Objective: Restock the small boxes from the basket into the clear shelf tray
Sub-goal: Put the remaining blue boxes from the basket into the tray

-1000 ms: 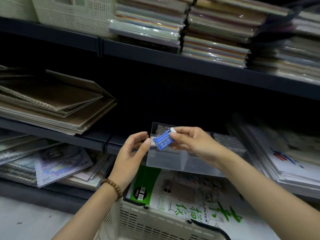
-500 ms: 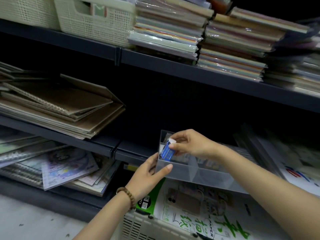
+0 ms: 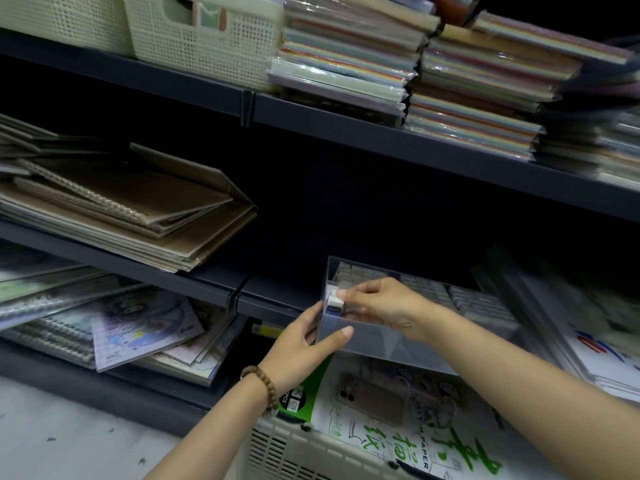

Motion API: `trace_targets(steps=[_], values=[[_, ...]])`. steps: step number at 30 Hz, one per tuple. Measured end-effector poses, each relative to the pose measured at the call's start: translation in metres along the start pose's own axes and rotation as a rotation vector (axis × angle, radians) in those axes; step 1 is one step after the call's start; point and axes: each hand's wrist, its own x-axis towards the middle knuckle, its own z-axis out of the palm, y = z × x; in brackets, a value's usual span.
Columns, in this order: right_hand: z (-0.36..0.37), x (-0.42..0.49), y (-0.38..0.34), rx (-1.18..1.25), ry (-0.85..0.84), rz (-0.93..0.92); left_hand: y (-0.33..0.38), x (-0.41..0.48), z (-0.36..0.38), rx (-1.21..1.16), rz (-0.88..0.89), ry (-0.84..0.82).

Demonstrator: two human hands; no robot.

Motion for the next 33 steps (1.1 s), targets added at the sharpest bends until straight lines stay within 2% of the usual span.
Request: trace_targets(steps=[5, 11, 14, 19, 22, 24, 26, 29, 33], values=[[0.008, 0.005, 0.002, -0.279, 0.08, 0.036, 0.0, 0.0, 0.0, 0.01, 0.001, 0.005], [0.004, 0.001, 0.001, -0.322, 0.008, 0.035, 0.001, -0.001, -0.001, 0.016, 0.006, 0.004], [0.001, -0.01, 0.002, -0.265, 0.001, -0.081, 0.0, -0.006, -0.002, 0.052, 0.015, 0.02], [-0.019, -0.052, 0.026, -0.286, 0.154, -0.352, -0.015, -0.026, -0.006, 0.17, -0.016, 0.02], [-0.021, -0.082, 0.058, -0.206, 0.203, -0.381, -0.042, -0.042, -0.006, 0.297, -0.096, -0.025], [-0.01, -0.092, 0.096, -0.095, 0.179, -0.269, -0.073, -0.056, -0.001, 0.377, -0.181, -0.072], [0.009, -0.097, 0.142, -0.043, 0.094, -0.074, -0.109, -0.073, 0.006, 0.472, -0.267, -0.14], [0.039, -0.102, 0.221, -0.13, -0.069, 0.23, -0.166, -0.097, 0.016, 0.55, -0.457, -0.246], [0.072, -0.115, 0.31, -0.089, -0.142, 0.573, -0.23, -0.114, 0.031, 0.515, -0.68, -0.205]])
